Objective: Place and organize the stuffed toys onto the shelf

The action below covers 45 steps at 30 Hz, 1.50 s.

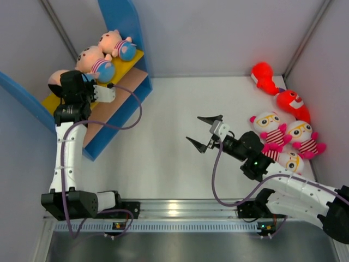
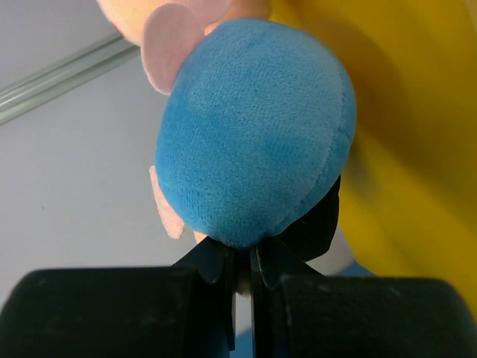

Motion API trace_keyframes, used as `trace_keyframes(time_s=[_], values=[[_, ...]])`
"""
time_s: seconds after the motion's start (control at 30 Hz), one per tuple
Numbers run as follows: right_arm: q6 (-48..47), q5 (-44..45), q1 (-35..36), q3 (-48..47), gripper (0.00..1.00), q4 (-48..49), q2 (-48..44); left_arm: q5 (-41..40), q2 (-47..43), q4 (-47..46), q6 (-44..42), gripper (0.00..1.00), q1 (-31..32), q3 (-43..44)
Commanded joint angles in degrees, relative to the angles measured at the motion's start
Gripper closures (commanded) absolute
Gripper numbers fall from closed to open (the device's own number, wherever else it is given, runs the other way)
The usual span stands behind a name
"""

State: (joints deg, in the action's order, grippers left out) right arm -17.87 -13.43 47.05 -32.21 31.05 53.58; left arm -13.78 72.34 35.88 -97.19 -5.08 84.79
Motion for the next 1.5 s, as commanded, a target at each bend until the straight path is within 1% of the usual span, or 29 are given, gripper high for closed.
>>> trace_keyframes(time_s=[0.0, 0.07, 0.17, 0.23, 0.27, 0.37, 0.47, 0.5, 0.57, 0.6, 0.63, 0.67, 0.73, 0.93, 1.07, 1.23, 1.27, 1.37, 1.4, 1.43, 1.47], values=[[1.43, -1.60, -1.52, 0.74, 0.17, 3.58, -2.69, 6.74, -0.88, -5.03, -3.35, 1.00, -1.68, -1.91], [1.61, -1.77, -2.22, 1.27, 0.16, 3.84, -3.31, 11.13, -1.58, -7.04, -4.58, 1.00, -3.61, -3.41], [1.96, -1.60, -3.01, 1.97, 0.16, 3.93, -4.19, 15.34, -1.93, -6.88, -5.81, 1.00, -6.25, -3.84], [2.31, -1.86, -3.45, 2.32, 0.16, 3.93, -4.54, 18.33, -4.12, -6.87, -8.09, 1.00, -8.00, -6.29], [2.31, -2.04, -3.54, 2.41, 0.16, 4.11, -4.71, 18.87, -4.74, -6.87, -9.85, 1.00, -8.45, -6.92], [2.57, -2.04, -4.07, 2.50, 0.16, 4.29, -4.89, 19.75, -5.71, -6.96, -11.62, 0.99, -8.63, -8.15], [3.01, -2.21, -4.24, 2.24, 0.16, 3.93, -5.94, 19.41, -5.80, -6.87, -11.36, 0.93, -8.63, -7.98], [3.10, -2.13, -4.24, 2.41, 0.16, 3.85, -6.21, 19.23, -5.89, -6.87, -11.62, 0.87, -8.63, -8.06], [3.02, -1.43, -4.33, 2.85, 0.15, 3.93, -7.00, 18.70, -6.33, -6.79, -12.14, 0.82, -8.72, -8.41], [2.93, -1.16, -4.25, 3.11, 0.15, 4.11, -7.17, 18.70, -6.50, -6.70, -12.15, 0.77, -8.63, -8.59], [2.93, -1.07, -4.51, 3.20, 0.15, 4.11, -7.18, 18.88, -6.68, -6.61, -12.15, 0.76, -8.63, -8.68], [2.93, -1.07, -4.59, 3.29, 0.15, 4.20, -7.18, 18.70, -7.03, -6.18, -12.15, 0.76, -8.72, -8.68], [3.01, -1.24, -4.77, 3.20, 0.15, 4.20, -6.91, 18.27, -6.94, -5.30, -12.06, 0.79, -8.72, -8.24], [3.01, -1.60, -5.21, 3.20, 0.15, 4.11, -7.44, 18.53, -7.47, -5.03, -11.71, 0.78, -8.72, -9.03], [3.54, -2.04, -5.65, 3.47, 0.15, 4.11, -7.62, 17.65, -7.03, -4.41, -11.98, 0.83, -8.72, -8.94], [4.07, -2.65, -6.26, 2.50, 0.14, 2.88, -6.65, 17.82, -7.30, -4.50, -11.80, 0.83, -8.63, -9.47], [4.24, -2.74, -6.35, 2.33, 0.15, 2.79, -6.30, 17.74, -7.30, -4.50, -11.80, 0.82, -8.72, -9.47], [4.51, -2.39, -6.53, 1.89, 0.14, 2.44, -5.95, 18.26, -7.21, -4.50, -11.36, 0.67, -8.63, -9.30], [4.60, -2.30, -6.62, 1.80, 0.14, 2.18, -5.86, 18.26, -7.38, -4.41, -11.18, 0.59, -8.72, -9.30], [4.60, -2.30, -6.70, 1.62, 0.14, 1.83, -5.68, 18.26, -7.38, -4.50, -10.92, 0.55, -8.72, -9.38], [4.68, -2.30, -6.71, 1.36, 0.14, 1.56, -5.42, 18.18, -7.47, -4.50, -10.83, 0.54, -8.63, -9.47]])
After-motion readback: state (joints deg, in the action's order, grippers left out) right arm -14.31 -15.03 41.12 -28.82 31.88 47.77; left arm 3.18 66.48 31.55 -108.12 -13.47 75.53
